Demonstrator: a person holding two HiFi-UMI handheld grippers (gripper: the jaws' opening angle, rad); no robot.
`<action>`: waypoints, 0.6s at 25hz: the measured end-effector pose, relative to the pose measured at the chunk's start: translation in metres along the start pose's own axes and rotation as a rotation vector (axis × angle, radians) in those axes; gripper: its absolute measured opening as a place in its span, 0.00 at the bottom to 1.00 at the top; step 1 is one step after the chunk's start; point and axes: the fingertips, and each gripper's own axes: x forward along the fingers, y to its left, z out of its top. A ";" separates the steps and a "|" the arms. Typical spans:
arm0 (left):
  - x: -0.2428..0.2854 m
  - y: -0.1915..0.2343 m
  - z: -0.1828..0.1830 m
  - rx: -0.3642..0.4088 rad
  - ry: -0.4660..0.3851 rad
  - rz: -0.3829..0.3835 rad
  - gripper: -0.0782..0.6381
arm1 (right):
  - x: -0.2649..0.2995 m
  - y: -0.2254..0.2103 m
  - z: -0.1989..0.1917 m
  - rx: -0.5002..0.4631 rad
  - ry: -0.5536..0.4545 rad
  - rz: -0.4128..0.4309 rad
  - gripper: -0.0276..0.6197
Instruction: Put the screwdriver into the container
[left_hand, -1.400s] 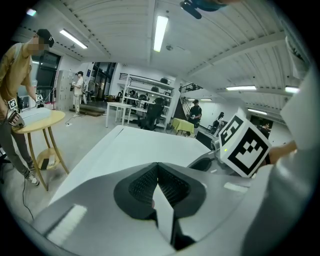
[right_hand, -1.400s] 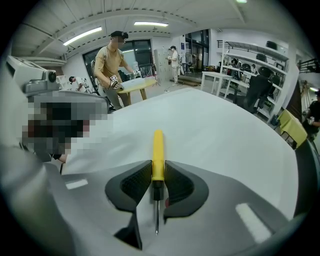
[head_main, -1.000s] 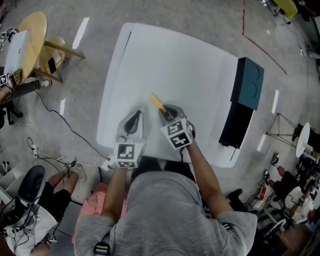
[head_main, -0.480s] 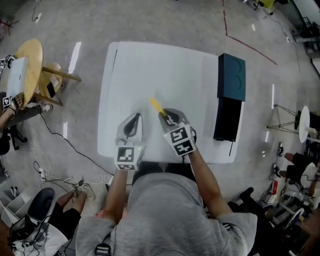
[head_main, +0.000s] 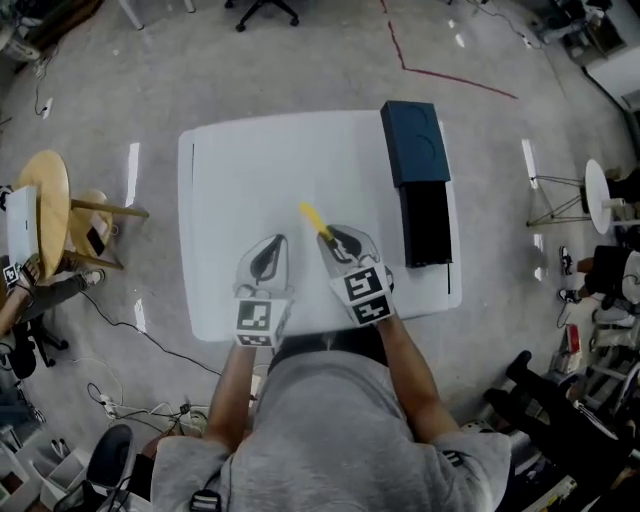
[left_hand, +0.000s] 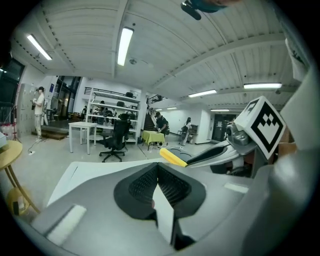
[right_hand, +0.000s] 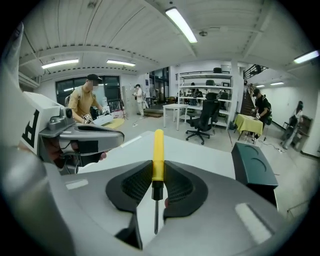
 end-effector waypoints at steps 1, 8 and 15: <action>0.003 -0.007 0.002 0.007 -0.001 -0.017 0.12 | -0.006 -0.006 -0.001 0.012 -0.007 -0.017 0.16; 0.025 -0.050 0.014 0.049 -0.007 -0.120 0.12 | -0.047 -0.047 -0.014 0.099 -0.046 -0.127 0.16; 0.046 -0.092 0.021 0.084 -0.011 -0.191 0.12 | -0.082 -0.084 -0.032 0.163 -0.073 -0.205 0.16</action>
